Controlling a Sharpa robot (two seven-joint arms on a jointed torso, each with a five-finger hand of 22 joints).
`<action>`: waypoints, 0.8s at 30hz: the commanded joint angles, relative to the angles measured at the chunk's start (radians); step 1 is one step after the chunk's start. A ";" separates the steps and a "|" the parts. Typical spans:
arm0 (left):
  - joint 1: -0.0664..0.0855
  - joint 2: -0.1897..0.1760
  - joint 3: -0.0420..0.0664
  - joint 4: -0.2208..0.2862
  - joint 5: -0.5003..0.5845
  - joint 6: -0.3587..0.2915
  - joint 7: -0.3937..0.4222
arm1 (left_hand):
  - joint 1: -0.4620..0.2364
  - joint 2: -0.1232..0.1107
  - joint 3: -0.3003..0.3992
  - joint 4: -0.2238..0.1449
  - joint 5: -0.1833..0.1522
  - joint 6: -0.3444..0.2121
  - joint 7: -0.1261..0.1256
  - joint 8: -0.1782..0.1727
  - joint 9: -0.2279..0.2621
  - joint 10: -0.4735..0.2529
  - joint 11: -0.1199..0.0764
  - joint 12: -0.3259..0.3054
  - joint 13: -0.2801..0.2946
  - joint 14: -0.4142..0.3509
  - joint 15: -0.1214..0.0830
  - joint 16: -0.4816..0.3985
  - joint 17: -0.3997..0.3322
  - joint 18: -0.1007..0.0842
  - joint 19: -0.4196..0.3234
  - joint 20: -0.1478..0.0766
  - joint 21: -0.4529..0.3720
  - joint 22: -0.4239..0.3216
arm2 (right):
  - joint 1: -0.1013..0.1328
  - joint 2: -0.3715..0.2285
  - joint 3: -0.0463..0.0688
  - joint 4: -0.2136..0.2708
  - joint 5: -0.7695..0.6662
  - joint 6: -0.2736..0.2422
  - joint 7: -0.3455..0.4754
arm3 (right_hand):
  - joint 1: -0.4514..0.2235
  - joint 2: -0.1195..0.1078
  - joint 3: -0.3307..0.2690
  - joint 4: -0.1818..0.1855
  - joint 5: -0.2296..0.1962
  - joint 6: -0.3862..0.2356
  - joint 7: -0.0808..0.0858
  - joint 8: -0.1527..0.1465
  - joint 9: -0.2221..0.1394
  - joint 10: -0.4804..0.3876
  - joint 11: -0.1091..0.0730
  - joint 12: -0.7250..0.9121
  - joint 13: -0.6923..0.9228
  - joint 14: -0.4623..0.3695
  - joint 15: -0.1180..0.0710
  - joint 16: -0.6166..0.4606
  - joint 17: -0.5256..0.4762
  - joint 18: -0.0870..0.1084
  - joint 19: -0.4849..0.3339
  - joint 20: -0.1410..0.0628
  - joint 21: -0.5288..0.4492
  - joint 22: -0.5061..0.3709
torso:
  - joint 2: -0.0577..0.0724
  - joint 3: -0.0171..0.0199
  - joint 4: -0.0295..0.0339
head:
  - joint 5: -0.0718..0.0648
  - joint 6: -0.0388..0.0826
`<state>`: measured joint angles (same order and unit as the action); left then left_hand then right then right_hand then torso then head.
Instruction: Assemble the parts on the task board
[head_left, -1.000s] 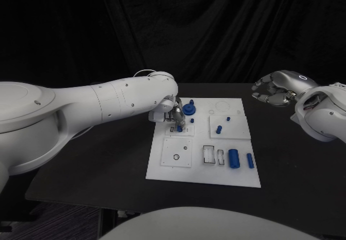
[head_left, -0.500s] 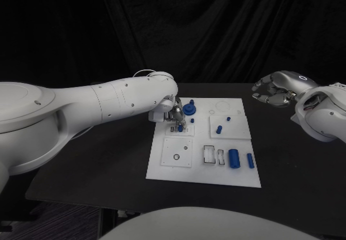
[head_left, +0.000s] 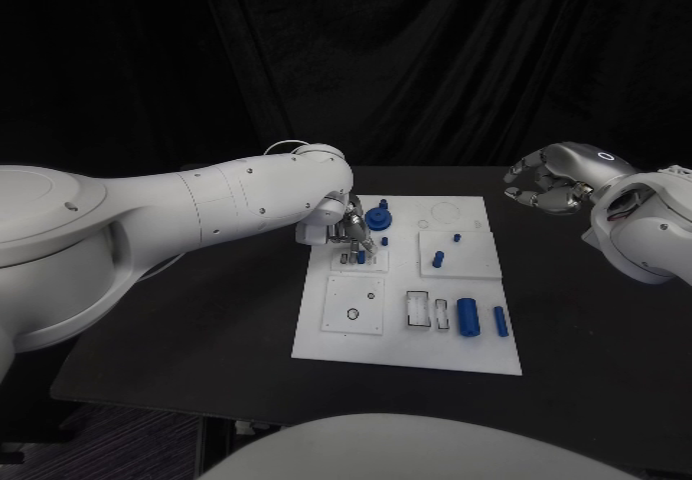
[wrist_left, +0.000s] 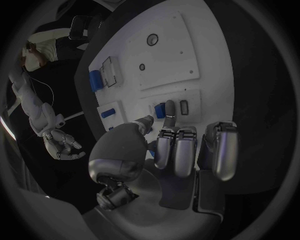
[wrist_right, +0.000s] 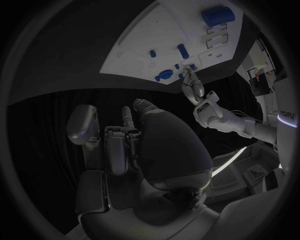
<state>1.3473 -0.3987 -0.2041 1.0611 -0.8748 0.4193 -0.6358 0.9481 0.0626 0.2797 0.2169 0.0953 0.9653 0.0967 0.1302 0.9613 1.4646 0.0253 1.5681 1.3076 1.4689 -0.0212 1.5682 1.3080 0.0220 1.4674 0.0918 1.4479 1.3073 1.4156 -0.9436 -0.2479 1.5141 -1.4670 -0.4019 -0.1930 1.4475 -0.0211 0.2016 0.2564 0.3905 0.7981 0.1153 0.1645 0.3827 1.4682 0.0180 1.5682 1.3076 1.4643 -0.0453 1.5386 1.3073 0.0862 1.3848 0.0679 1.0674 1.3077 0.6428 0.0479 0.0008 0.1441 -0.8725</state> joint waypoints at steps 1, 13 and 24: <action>-0.015 -0.006 -0.007 0.012 0.007 -0.041 0.018 | -0.008 0.001 -0.009 0.003 -0.004 0.005 0.003 -0.048 0.001 0.106 0.009 0.003 0.263 0.102 0.008 0.003 0.263 0.014 0.001 0.006 -0.003 0.213 | -0.002 -0.002 0.001 0.001 -0.003 0.007 -0.018 | 0.002 -0.008 0.007 0.000 0.006 -0.005 0.004 -0.002 -0.002 0.103 0.006 0.003 0.263 0.095 0.006 -0.004 0.243 0.011 -0.008 0.002 -0.006 0.131 | 0.000 -0.0003 0.0001 | 0.000 0.000; -0.006 -0.101 -0.006 0.153 -0.112 -0.319 0.137 | 0.011 -0.008 -0.081 0.034 0.011 0.049 -0.017 -0.007 0.038 0.106 -0.008 0.003 0.263 0.102 -0.007 0.003 0.263 0.005 0.031 -0.006 0.030 0.228 | -0.003 -0.011 0.001 0.004 -0.003 -0.002 -0.013 | 0.001 -0.009 0.007 0.000 0.006 -0.006 0.004 -0.003 -0.002 0.103 0.006 0.003 0.263 0.095 0.006 -0.005 0.242 0.011 -0.009 0.002 -0.008 0.130 | 0.000 0.0002 0.0007 | -0.003 0.000; 0.090 -0.195 -0.007 0.256 -0.214 -0.385 0.115 | 0.100 0.003 -0.106 0.022 0.082 0.035 -0.031 0.056 0.134 0.106 -0.023 0.003 0.263 0.102 -0.021 0.003 0.263 0.004 0.038 -0.020 0.034 0.230 | -0.003 -0.015 0.001 0.004 -0.003 -0.007 -0.009 | 0.001 -0.010 0.007 0.000 0.007 -0.007 0.004 -0.003 -0.002 0.103 0.006 0.003 0.263 0.095 0.007 -0.005 0.242 0.011 -0.009 0.003 -0.009 0.130 | -0.002 0.0007 0.0010 | 0.002 0.000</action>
<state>1.4300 -0.5907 -0.2111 1.3093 -1.0201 0.0802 -0.5298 1.0393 0.0666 0.1795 0.2386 0.1739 1.0041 0.0712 0.1820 1.0935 1.4667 0.0090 1.5681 1.3076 1.4668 -0.0341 1.5682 1.3077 0.0219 1.4654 0.0785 1.4778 1.3073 1.4151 -0.9573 -0.2479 1.5171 -1.4669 -0.4017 -0.1928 1.4475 -0.0210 0.2016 0.2564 0.3905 0.7981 0.1153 0.1645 0.3815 1.4682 0.0180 1.5683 1.3076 1.4643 -0.0453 1.5386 1.3073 0.0862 1.3811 0.0716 1.0628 1.3075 0.6422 0.0472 0.0020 0.1450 -0.8725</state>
